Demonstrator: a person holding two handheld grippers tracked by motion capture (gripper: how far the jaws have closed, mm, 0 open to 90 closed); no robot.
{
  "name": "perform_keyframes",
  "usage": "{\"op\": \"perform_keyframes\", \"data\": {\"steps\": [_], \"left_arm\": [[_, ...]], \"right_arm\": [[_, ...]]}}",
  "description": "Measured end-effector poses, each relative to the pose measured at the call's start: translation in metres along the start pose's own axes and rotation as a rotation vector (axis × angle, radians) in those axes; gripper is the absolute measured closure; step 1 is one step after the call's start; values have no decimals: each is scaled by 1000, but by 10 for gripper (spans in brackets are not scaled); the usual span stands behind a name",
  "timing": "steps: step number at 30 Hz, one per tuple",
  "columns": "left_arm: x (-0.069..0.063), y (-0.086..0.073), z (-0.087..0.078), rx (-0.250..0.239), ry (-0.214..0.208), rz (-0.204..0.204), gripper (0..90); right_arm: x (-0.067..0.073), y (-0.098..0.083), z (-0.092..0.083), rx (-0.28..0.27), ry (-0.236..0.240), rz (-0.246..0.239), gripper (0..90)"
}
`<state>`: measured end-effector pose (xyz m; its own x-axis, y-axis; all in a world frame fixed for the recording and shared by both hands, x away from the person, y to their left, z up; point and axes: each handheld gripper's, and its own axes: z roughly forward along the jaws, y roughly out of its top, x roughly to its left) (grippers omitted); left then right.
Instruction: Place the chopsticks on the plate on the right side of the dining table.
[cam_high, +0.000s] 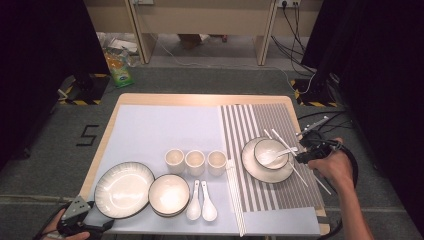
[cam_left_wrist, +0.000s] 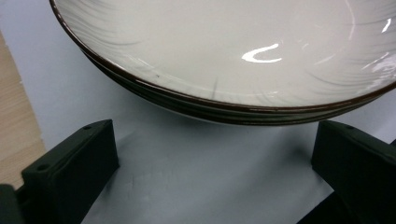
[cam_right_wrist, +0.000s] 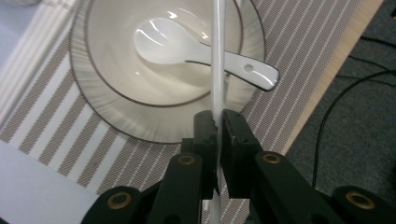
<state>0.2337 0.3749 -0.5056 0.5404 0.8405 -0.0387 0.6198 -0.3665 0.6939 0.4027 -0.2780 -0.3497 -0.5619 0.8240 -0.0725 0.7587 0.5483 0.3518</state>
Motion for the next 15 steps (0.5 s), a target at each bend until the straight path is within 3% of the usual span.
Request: {"op": "perform_keyframes", "data": {"steps": [11, 14, 15], "left_arm": [[0, 0, 0, 4, -2, 0, 0], [0, 0, 0, 6, -4, -1, 0], [0, 0, 0, 6, -5, -1, 0]], "right_arm": [[-43, -6, 16, 27, -56, 125, 848], [-49, -9, 25, 27, -48, 170, 848], [-51, -10, 29, 22, -39, 163, 848]]}}
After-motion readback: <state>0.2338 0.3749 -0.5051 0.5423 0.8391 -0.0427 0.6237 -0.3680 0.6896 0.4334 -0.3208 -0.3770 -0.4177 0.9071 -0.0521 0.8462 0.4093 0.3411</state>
